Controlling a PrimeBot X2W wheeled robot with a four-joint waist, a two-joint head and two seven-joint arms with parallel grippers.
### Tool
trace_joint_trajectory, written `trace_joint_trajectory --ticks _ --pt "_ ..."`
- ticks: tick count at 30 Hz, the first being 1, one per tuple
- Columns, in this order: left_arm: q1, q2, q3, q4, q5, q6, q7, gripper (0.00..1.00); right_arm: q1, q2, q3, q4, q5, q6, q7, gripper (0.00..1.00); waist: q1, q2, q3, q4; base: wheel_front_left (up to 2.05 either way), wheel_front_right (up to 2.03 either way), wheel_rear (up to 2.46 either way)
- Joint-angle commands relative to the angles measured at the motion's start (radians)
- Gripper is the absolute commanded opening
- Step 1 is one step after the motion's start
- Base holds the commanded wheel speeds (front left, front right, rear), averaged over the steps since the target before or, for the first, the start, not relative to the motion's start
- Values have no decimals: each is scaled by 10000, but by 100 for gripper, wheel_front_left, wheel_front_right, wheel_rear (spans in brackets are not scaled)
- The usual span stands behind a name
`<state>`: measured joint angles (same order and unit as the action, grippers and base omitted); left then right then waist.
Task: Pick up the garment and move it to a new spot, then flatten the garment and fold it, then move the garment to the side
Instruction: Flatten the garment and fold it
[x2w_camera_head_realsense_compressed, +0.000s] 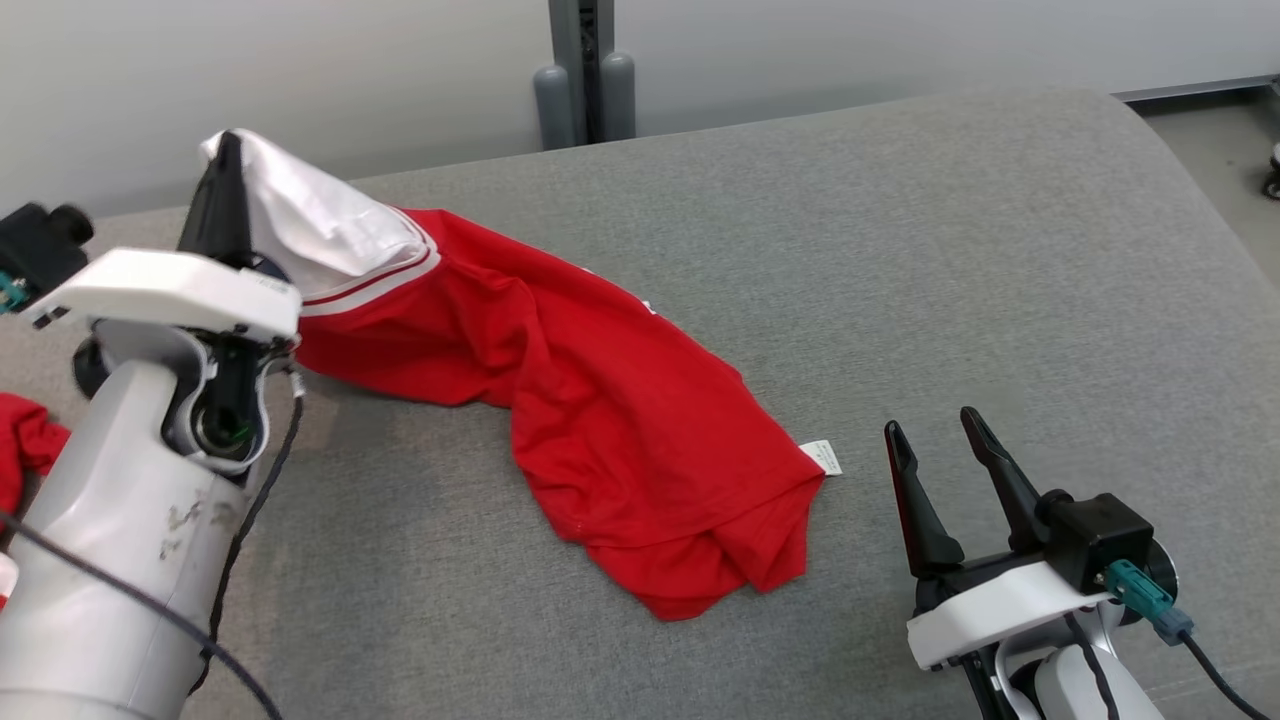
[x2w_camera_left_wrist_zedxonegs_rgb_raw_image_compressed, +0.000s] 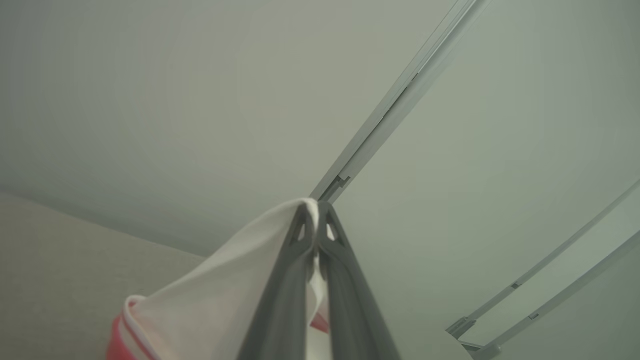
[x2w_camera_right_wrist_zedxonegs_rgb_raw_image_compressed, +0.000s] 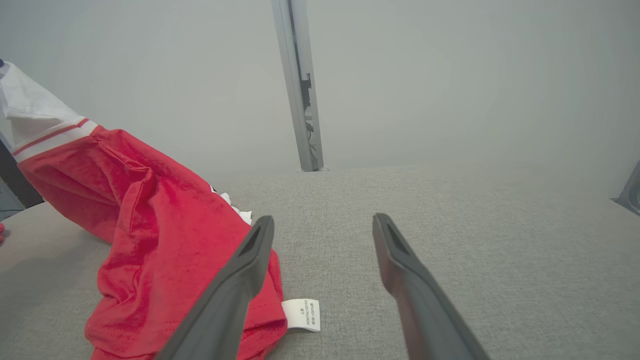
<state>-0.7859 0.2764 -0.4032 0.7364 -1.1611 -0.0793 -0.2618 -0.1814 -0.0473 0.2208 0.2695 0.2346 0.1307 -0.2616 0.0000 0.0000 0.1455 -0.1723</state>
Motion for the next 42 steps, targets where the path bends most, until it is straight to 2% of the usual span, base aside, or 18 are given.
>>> trace_joint_trajectory --ticks 1,2,3,4,11,12,16,20,26,30,32,42 --pt "211 89 169 -51 248 -33 -35 2 -122 -61 -9 -34 -64 2 -47 100 0 0 92 103 0 0 0" --pt "440 82 331 -90 549 -38 -27 32 -139 -65 -12 -28 -67 2 -47 100 0 0 126 146 0 0 0" --pt "633 60 504 -163 847 -74 -26 74 -141 -65 -5 -24 -84 2 -47 100 0 0 157 187 0 0 0" --pt "804 37 695 -296 1128 -119 -28 100 -143 -65 17 -11 -103 2 -47 100 0 0 177 219 0 0 0" --pt "2275 -400 2499 -1866 3521 -332 -26 100 -123 -66 140 29 -168 2 -45 100 0 0 201 360 0 0 0" --pt "2982 -715 3166 -2853 4943 -301 -27 100 -45 -65 165 19 67 2 -47 100 0 0 157 398 0 0 0" --pt "4086 -1341 3993 -4185 6460 -346 -27 100 13 -62 180 13 199 2 -45 100 0 0 97 441 0 0 0" --pt "5453 -1952 4373 -5482 7546 -446 -26 100 108 -65 199 264 330 2 -47 100 0 0 31 608 0 0 0" --pt "6703 -2200 3943 -6393 8151 -520 -28 100 120 -62 257 1082 1082 2 -45 100 0 0 -95 938 0 0 0" --pt "7155 -2236 3620 -6560 8480 -533 -28 100 27 -62 314 1531 1171 2 -47 100 0 0 -245 1184 0 0 0" --pt "7359 -2235 3510 -6632 8317 -532 -28 100 -22 -68 326 1692 1132 2 -45 100 0 0 -349 1313 0 0 0" --pt "8071 -2242 2817 -6818 8595 -43 -29 100 -83 -65 435 2284 701 2 -47 100 0 0 -750 1889 0 0 0"
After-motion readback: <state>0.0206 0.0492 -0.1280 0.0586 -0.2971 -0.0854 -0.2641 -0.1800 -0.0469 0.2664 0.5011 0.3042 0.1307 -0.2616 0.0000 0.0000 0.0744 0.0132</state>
